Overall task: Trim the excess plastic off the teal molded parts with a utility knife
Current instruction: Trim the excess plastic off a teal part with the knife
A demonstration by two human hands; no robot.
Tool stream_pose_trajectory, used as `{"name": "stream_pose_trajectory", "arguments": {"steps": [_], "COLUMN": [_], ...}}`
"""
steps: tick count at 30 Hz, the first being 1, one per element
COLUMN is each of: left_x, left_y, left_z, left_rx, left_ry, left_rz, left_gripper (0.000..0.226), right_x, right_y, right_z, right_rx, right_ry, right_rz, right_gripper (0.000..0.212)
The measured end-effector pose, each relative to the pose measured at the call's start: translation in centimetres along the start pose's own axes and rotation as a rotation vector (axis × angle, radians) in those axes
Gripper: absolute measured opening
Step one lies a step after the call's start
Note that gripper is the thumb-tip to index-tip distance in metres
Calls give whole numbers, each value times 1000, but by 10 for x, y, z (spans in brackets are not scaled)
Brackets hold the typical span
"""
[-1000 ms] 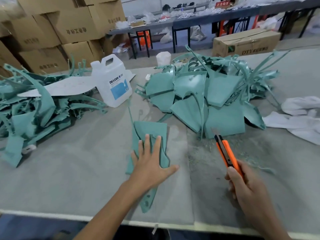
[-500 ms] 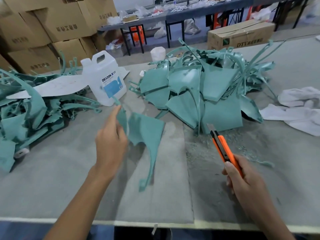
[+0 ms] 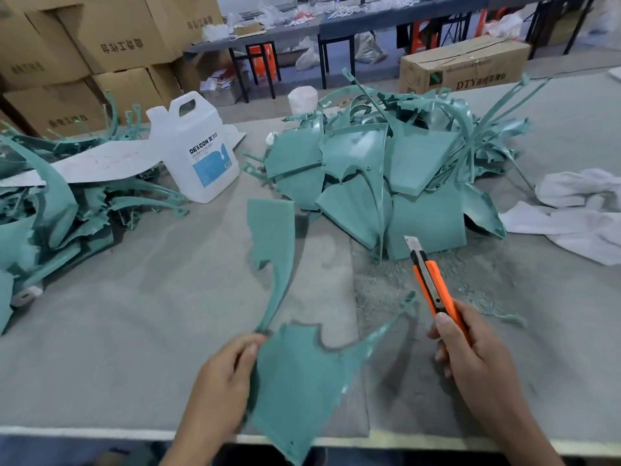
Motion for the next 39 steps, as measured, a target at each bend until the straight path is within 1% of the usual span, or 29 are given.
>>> {"name": "stream_pose_trajectory", "arguments": {"steps": [2,5,9,10,11,12,14,17,18,20,22,23,24,26,27,29,30,33,36,39], "left_x": [6,-2,-27,-33,-38,-45,-54,-64,-66,-63,-55,-48,-42,-36,-36,-35,-36,-46,-61,-57], "left_y": [11,32,61,65,67,66,60,61,65,74,80,80,75,49,36,16,12,24,51,84], "left_z": [40,105,154,156,156,150,130,91,79,63,55,52,49,36,30,23,21,17,5,0], "left_rx": [-118,-261,-335,-333,-308,-247,-82,82,127,227,294,318,363,493,523,488,461,413,467,388], "left_ry": [8,49,-21,-44,-74,-86,-97,-193,-215,-214,-173,-144,-123,-102,-104,-109,-115,-167,-280,-289], "left_rz": [85,247,341,347,358,391,460,521,486,254,-75,-193,-254,-279,-271,-300,-344,-443,-370,-280], "left_gripper": [23,22,20,24,33,43,53,31,35,44,37,33,32,32,34,38,38,36,41,35], "right_x": [1,2,2,2,1,0,1,4,4,6,6,5,5,4,3,0,-1,-2,-1,1], "right_y": [0,-1,0,0,0,0,0,-2,-2,-1,0,0,0,-1,-1,-2,-2,-2,-2,-2], "right_z": [0,-1,-2,-1,-1,-1,-1,-2,-2,-2,-2,-1,-2,-2,-3,-3,-3,-2,-1,-1], "right_rx": [2,3,-2,-6,-9,-12,-13,1,2,0,-12,-20,-22,-13,-7,-1,2,12,6,-14], "right_ry": [1,5,3,1,-4,-8,-14,-15,-14,-12,-9,-7,-4,-7,-15,-39,-45,-40,-27,2], "right_rz": [5,0,-19,-17,-16,-14,-10,-9,-15,-40,-47,-46,-44,-28,-3,52,66,67,52,1], "right_gripper": [12,11,12,12,12,12,11,10,11,13,14,13,12,12,18,33,33,16,15,11]}}
Point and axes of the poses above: each hand's wrist, its own z-axis towards the middle knuckle, its own y-axis out of the back of the hand, x = y × z, the point moved 7 cm from there along z, towards the middle knuckle, and after that the axes turned 8 degrees about x, right-handed, at the moved point
